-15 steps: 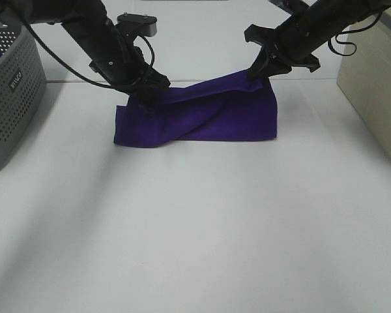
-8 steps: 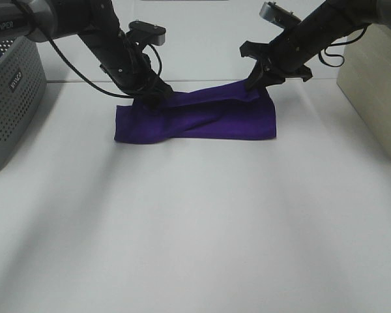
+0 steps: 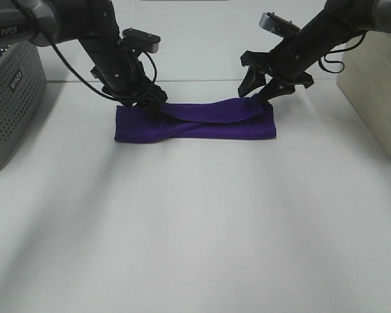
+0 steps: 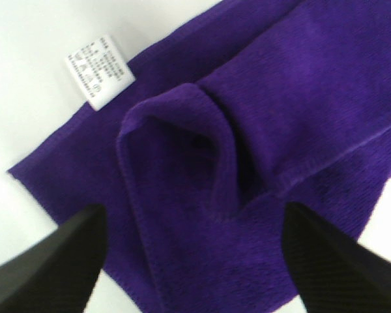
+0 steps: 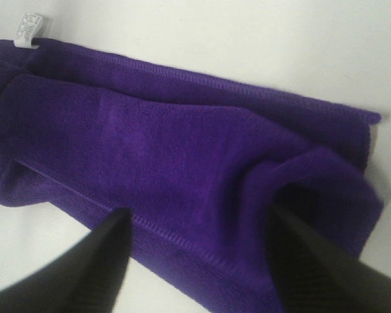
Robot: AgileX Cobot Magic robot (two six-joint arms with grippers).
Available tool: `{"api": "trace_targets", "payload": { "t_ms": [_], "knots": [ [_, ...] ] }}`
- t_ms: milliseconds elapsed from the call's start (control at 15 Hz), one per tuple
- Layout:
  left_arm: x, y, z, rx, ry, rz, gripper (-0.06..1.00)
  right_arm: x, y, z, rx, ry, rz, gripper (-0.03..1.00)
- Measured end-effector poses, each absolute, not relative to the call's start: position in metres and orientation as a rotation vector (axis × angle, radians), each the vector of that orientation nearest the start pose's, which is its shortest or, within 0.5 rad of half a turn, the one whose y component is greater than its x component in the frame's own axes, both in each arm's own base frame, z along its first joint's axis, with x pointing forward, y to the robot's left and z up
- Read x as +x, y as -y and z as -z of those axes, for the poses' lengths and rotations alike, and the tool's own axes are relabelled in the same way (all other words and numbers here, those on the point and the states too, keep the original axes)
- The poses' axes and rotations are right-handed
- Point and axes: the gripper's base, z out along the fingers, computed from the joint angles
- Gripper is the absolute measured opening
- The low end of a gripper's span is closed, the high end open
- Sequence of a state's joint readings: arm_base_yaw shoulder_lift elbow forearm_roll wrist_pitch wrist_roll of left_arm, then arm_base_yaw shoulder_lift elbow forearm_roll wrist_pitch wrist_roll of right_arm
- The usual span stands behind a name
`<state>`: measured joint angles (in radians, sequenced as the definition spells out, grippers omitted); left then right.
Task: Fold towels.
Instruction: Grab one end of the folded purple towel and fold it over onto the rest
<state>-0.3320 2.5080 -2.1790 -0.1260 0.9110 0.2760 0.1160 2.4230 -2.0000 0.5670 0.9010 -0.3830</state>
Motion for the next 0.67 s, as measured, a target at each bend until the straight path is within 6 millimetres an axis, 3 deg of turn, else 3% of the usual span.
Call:
{"api": "trace_targets", "payload": {
  "t_ms": [133, 333, 533, 600, 667],
  "knots": [
    [0.505, 0.180, -0.153, 0.713, -2.651, 0.141, 0.79, 0.506, -0.096, -0.146, -0.313, -2.679, -0.597, 0.79],
    [0.504, 0.172, -0.176, 0.702, -2.715, 0.171, 0.81, 0.498, -0.097, -0.190, -0.314, -2.671, -0.624, 0.82],
    [0.511, 0.137, -0.178, 0.570, -2.777, 0.292, 0.81, 0.479, -0.096, -0.228, -0.312, -2.737, -0.656, 0.83],
    [0.518, 0.111, -0.176, 0.458, -2.780, 0.420, 0.81, 0.472, -0.091, -0.239, -0.286, -2.793, -0.585, 0.83],
    [0.521, 0.101, -0.173, 0.411, -2.781, 0.473, 0.81, 0.470, -0.087, -0.244, -0.274, -2.803, -0.526, 0.83]
  ]
}}
